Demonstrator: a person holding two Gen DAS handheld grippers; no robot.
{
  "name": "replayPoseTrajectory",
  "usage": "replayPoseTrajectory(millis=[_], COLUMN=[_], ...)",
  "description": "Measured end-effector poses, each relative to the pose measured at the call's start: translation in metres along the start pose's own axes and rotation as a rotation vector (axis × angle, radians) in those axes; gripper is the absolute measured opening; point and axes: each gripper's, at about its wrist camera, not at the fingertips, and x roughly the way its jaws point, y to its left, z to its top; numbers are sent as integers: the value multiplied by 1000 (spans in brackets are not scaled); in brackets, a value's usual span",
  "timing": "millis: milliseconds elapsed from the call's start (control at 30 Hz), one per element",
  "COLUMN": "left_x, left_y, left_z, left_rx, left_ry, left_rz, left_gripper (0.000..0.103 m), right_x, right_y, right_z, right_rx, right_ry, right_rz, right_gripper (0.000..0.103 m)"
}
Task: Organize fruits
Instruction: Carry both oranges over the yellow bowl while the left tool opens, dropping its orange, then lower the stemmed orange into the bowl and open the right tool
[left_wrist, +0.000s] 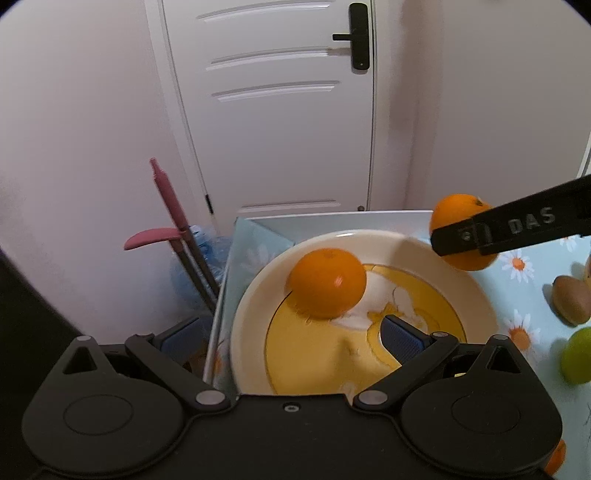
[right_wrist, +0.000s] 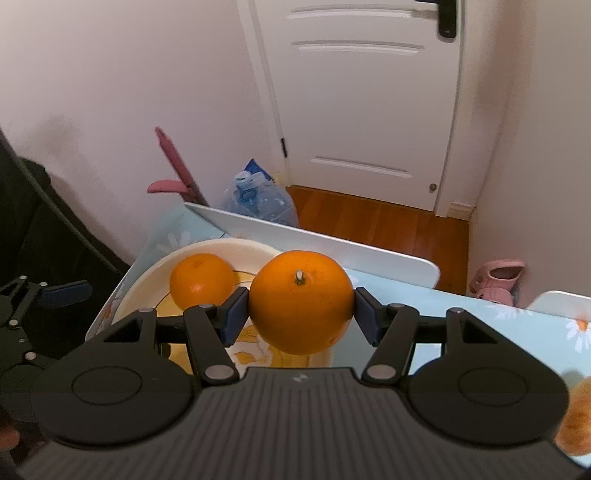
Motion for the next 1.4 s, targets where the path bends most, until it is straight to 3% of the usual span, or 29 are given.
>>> replayPoseTrajectory(millis=[600,667,767,1133,1400], left_x=[-21,-21,-22,-44,-68], left_y=[9,10,9,5,5], left_z=[-20,-21,-22,-16,-11], left_rx=[-8,-6,-1,6,-5], left_ry=[2,0,-1,-40,-78], left_rz=[32,31,31,41,31], left_gripper=[103,103,103,103,103], right_x=[37,28,15,-30,-82], right_y=[45,47,49,39,26], right_z=[-20,-19,-17,-17,-26], right_rx=[-197,-218,-237,-129,-61], right_ry=[1,-48,-98,-91,-115], right_rz=[18,7,-28,-31,-80], right_gripper=[80,103,103,103,103])
